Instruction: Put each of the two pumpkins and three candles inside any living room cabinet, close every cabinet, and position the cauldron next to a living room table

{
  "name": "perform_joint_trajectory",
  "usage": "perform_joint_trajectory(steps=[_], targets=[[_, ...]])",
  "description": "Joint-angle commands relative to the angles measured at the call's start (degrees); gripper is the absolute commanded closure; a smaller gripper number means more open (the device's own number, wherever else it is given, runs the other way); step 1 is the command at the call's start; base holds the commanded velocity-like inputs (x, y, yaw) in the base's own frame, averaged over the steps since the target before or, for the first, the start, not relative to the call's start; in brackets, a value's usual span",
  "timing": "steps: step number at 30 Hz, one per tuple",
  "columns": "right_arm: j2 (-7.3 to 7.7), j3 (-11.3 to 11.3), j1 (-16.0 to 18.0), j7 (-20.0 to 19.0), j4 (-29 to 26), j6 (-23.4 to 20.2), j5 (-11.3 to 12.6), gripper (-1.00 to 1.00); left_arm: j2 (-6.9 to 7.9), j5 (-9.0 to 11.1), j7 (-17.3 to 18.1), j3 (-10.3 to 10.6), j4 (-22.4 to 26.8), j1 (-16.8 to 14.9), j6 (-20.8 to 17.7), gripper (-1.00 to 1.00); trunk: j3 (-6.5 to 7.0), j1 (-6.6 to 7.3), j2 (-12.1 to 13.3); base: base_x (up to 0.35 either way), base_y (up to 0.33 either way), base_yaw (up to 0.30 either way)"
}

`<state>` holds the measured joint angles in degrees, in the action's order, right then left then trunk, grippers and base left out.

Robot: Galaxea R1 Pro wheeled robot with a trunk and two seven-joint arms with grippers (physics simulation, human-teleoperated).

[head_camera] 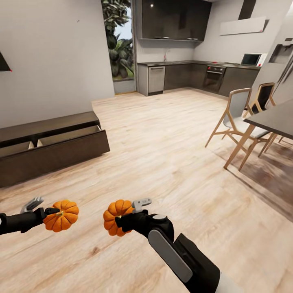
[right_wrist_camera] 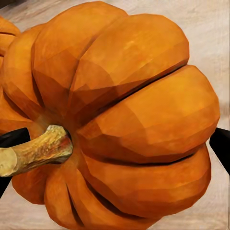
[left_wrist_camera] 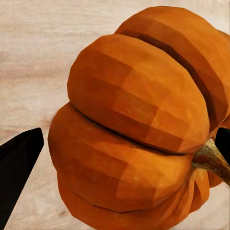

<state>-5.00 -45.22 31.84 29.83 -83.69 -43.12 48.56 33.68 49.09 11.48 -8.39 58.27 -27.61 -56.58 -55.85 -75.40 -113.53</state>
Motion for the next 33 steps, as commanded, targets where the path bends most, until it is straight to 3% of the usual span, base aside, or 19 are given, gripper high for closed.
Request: perform_joint_trajectory(steps=[1, 6, 33], targets=[[-0.01, -0.5, 0.1, 0.6, -0.1, 0.1, 0.2, 1.00, -0.02, 0.0, 0.6, -0.1, 0.0, -0.1, -0.3, 1.00, -0.13, -0.02, 0.0, 0.321, 0.003, 0.132], [-0.08, -2.2, 0.1, 0.7, -0.1, 0.4, -2.2, 1.00, -0.02, 0.0, 0.6, -0.1, 0.0, -0.1, -0.3, 1.00, -0.57, -0.02, 0.0, 0.321, 0.065, 0.134], [-0.41, -2.4, 0.1, 0.7, 0.0, 0.5, -2.5, 1.00, -0.02, 0.0, 0.6, -0.1, 0.0, -0.1, -0.3, 1.00, -2.93, -0.02, 0.0, 0.260, 0.207, 0.150]])
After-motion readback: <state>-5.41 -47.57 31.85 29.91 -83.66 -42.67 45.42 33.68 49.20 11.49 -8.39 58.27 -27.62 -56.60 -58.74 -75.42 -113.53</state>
